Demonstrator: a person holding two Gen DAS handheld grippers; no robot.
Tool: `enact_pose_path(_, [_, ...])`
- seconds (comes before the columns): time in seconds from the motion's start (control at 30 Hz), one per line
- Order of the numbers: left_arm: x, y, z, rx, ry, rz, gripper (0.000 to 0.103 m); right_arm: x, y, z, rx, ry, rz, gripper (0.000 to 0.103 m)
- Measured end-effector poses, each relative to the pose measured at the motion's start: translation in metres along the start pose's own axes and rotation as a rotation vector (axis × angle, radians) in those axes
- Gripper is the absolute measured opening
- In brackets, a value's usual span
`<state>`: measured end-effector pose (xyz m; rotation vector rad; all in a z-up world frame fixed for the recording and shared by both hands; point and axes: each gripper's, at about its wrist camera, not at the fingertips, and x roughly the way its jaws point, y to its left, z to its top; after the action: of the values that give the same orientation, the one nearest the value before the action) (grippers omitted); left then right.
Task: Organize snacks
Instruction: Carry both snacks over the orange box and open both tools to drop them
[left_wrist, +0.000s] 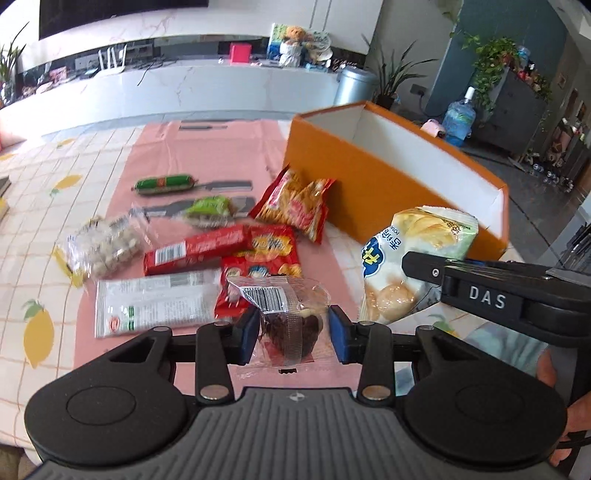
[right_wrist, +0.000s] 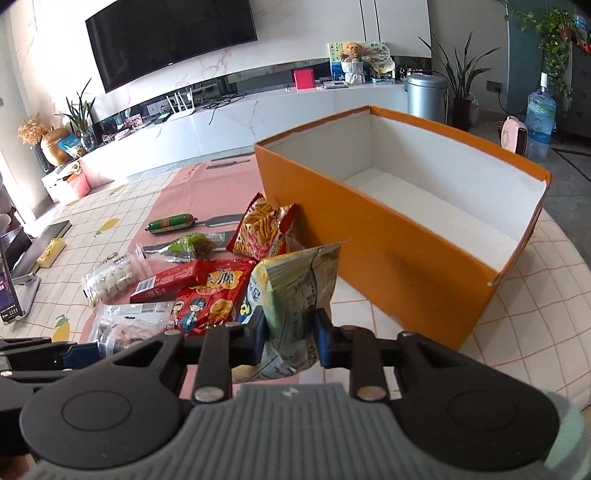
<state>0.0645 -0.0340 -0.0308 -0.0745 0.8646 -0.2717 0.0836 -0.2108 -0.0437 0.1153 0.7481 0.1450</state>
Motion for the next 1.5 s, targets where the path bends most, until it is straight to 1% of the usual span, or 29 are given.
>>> enact_pose_path(0.13, [-0.017,-0.011,0.028,0.039,-0.041,-0.034,0.045,-0.031,-0.003,0.025,-0.078,-0.061,-0.013,0.024])
enact_pose_path(0.3, [-0.028,-0.035,0.066,0.090,-0.090,-0.097,0.045,-0.053,-0.022,0.060,-0.102,-0.091,-0.016,0.023])
enact_pose_path(0.37, [-0.025,-0.046,0.080,0.114,-0.102,-0.117,0.045,-0.058,-0.033,0.075,-0.109,-0.089,-0.034,0.023])
enact_pose_path(0.47, [-0.011,-0.061,0.102,0.144,-0.098,-0.157,0.045,-0.059,-0.051,0.092,-0.111,-0.080,-0.067,0.023])
enact_pose_path(0.57, [0.005,-0.079,0.121,0.195,-0.086,-0.178,0.045,-0.055,-0.070,0.107,-0.118,-0.059,-0.098,0.023])
enact_pose_path(0.67, [0.027,-0.094,0.138,0.226,-0.047,-0.208,0.045,-0.041,-0.088,0.118,-0.131,-0.022,-0.125,0.023])
enact_pose_path(0.83, [0.070,-0.112,0.153,0.305,0.021,-0.204,0.045,-0.003,-0.115,0.130,-0.134,0.086,-0.133,0.022])
enact_pose_path(0.97, [0.103,-0.125,0.154,0.366,0.095,-0.203,0.045,0.033,-0.130,0.132,-0.163,0.184,-0.121,0.022])
enact_pose_path(1.03, [0.119,-0.128,0.156,0.385,0.128,-0.204,0.045,0.050,-0.131,0.128,-0.186,0.232,-0.110,0.022])
enact_pose_path(1.3, [0.164,-0.140,0.155,0.481,0.271,-0.197,0.045,0.104,-0.139,0.124,-0.271,0.388,-0.105,0.021])
enact_pose_path(1.4, [0.181,-0.146,0.152,0.511,0.310,-0.182,0.045,0.118,-0.148,0.120,-0.264,0.440,-0.097,0.021])
enact_pose_path(1.5, [0.196,-0.147,0.148,0.533,0.355,-0.174,0.045,0.128,-0.155,0.118,-0.241,0.468,-0.081,0.020])
